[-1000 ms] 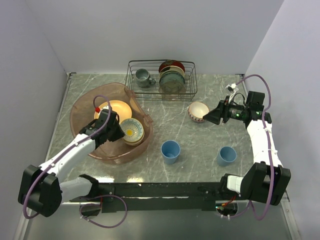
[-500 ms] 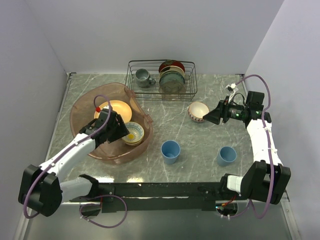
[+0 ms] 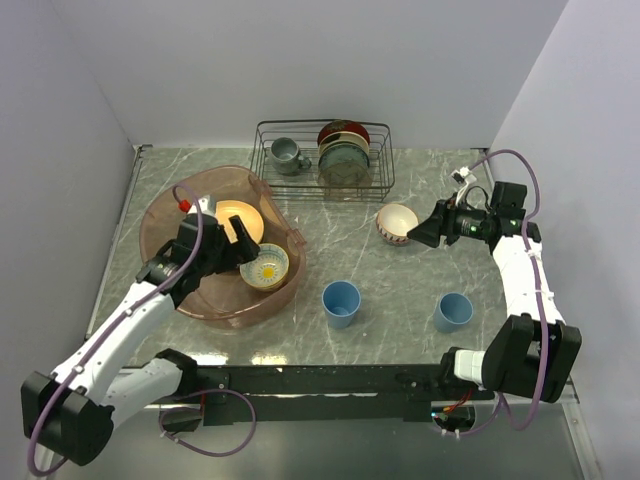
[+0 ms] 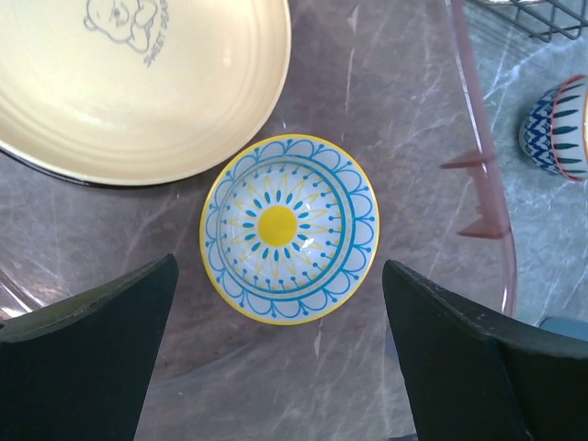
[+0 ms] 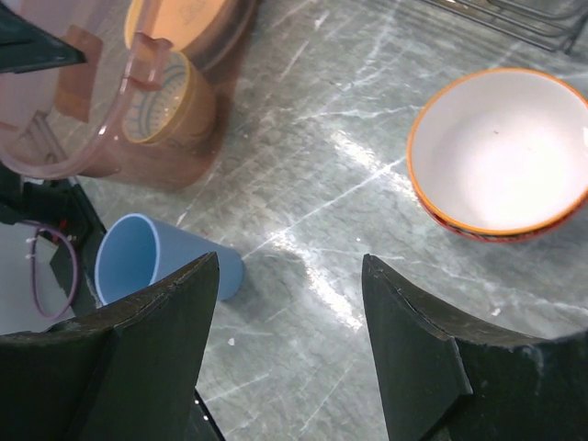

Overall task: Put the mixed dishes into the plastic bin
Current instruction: Place the bowl in the plastic bin, then pick up the bowl from the center of the board.

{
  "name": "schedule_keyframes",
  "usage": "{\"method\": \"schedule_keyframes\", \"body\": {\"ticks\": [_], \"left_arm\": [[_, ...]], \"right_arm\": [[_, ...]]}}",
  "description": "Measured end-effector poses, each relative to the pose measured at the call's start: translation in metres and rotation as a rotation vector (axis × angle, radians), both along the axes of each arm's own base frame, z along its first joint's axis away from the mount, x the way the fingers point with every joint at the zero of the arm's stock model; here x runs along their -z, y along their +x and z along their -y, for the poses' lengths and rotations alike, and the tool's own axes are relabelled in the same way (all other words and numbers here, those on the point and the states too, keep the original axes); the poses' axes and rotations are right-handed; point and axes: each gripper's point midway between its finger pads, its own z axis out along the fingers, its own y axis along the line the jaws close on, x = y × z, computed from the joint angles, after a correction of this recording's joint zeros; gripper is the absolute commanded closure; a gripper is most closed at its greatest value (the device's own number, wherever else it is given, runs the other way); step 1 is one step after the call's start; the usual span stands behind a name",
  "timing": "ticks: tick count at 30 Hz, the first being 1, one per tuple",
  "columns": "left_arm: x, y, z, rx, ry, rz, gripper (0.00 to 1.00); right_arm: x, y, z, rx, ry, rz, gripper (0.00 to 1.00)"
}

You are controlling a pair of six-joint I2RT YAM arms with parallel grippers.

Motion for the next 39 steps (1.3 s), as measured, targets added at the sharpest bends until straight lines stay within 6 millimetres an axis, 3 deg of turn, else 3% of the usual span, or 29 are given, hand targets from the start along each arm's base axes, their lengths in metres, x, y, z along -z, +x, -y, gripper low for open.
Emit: {"method": "schedule_keyframes", "body": {"ticks": [4,8,12,19,25,28,32,39], "left_arm": [[-0.008,-0.004,-0.004,0.028,0.020,0.051,0.01],[-0.015,-0.007,-0.008,0.052,0.053,0.095,0.01],[-0.023,-0.008,-0.013,0.075,0.090,0.142,0.01],[-0.034,-0.014,-0.021,0.098,0.129,0.217,0.01],[-0.042,-0.018,-0.026,0.089,0.137,0.268,0.01],[-0.046,-0.018,-0.029,0.078,0.143,0.283,0.01],[-0.048,-0.019,-0.032,0.066,0.147,0.295,0.01],[-0.048,-0.019,-0.036,0.048,0.155,0.303,0.01]], "right_arm": [[0.012,0.007,0.006,0.026,-0.024,-0.029,0.29],[0.037,0.014,0.007,0.034,-0.074,-0.097,0.27],[0.060,0.020,-0.009,-0.018,-0.178,-0.147,0.26],[0.070,0.045,-0.041,-0.130,-0.383,-0.101,0.26],[0.087,0.070,-0.049,-0.172,-0.581,-0.088,0.30],[0.100,0.073,-0.047,-0.178,-0.656,-0.104,0.34],[0.112,0.076,-0.043,-0.174,-0.716,-0.136,0.51],[0.127,0.076,-0.036,-0.166,-0.762,-0.179,0.56]]}}
